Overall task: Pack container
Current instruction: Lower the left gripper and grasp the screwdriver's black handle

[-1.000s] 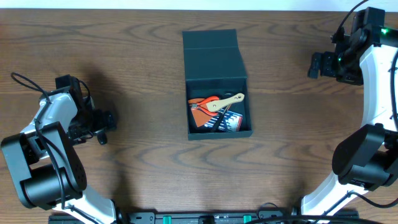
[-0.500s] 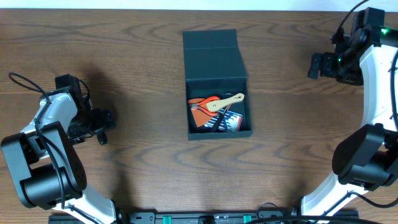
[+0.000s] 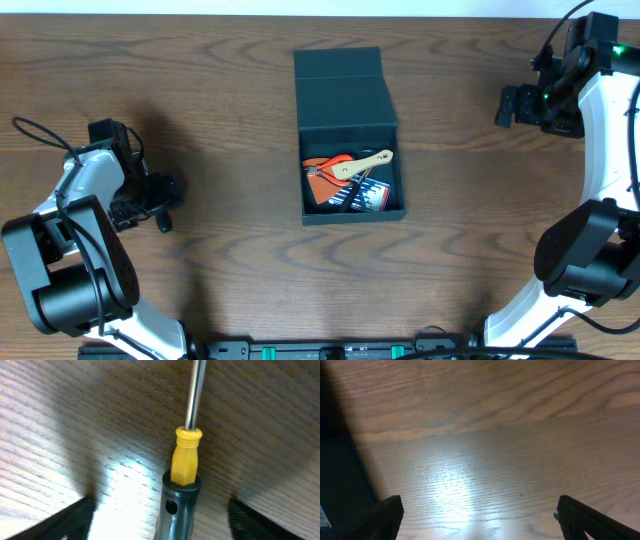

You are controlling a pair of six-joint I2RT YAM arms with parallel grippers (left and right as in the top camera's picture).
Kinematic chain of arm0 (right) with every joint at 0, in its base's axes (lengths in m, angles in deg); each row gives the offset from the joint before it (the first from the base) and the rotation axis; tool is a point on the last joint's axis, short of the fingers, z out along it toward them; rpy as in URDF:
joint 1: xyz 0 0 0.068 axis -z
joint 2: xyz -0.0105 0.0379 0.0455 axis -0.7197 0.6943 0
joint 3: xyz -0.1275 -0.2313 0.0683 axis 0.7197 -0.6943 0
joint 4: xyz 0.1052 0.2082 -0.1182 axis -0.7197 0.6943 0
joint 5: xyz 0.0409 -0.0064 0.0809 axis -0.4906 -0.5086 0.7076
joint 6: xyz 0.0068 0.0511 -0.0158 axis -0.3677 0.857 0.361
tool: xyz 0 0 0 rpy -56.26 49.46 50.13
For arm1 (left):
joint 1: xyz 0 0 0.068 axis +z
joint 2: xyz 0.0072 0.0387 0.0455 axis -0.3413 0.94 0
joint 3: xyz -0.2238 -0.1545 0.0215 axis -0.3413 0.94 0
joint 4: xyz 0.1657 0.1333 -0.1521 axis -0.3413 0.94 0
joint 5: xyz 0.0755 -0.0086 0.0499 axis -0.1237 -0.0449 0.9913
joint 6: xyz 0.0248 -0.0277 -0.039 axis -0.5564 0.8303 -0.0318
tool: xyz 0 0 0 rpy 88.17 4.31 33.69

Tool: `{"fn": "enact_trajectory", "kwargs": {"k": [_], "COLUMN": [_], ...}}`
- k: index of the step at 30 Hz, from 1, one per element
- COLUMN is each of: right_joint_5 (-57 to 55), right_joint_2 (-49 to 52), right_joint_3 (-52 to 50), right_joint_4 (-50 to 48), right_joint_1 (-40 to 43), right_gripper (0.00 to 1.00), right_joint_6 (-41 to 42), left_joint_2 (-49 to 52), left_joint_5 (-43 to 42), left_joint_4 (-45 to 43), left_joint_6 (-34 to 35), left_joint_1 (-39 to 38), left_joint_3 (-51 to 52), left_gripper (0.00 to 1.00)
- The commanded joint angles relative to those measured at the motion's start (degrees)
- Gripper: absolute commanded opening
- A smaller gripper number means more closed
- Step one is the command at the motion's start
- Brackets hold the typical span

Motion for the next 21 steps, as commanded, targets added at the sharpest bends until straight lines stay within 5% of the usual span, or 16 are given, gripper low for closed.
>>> {"fn": "enact_trajectory", "kwargs": {"k": [1, 4, 9, 21], "right_joint_5": [0.22, 0.20, 0.20, 0.20], "right_joint_2": [0.46, 0.46, 0.46, 0.46], "right_joint_3": [-0.26, -0.26, -0.26, -0.26], "right_joint_4": [0.24, 0.37, 0.44, 0.83], "right_joint_1": [0.61, 0.61, 0.61, 0.61], "right_gripper": [0.99, 0.99, 0.99, 0.99], "right_joint_6": [-0.72, -0.74, -0.74, -0.72], "left_joint_2": [2.05, 2.05, 2.05, 2.05], "left_joint_5": [0.63, 0.63, 0.63, 0.66], "left_joint_4": [-0.09, 0.07, 0.04, -0.02], "left_joint_6": [-0.09, -0.09, 0.35, 0.35], "left_joint_1": [0.13, 0.13, 0.13, -0.20], "left_joint_3": [0.98, 0.98, 0.98, 0.98], "left_gripper": [0.75, 0.75, 0.55, 0.25]}}
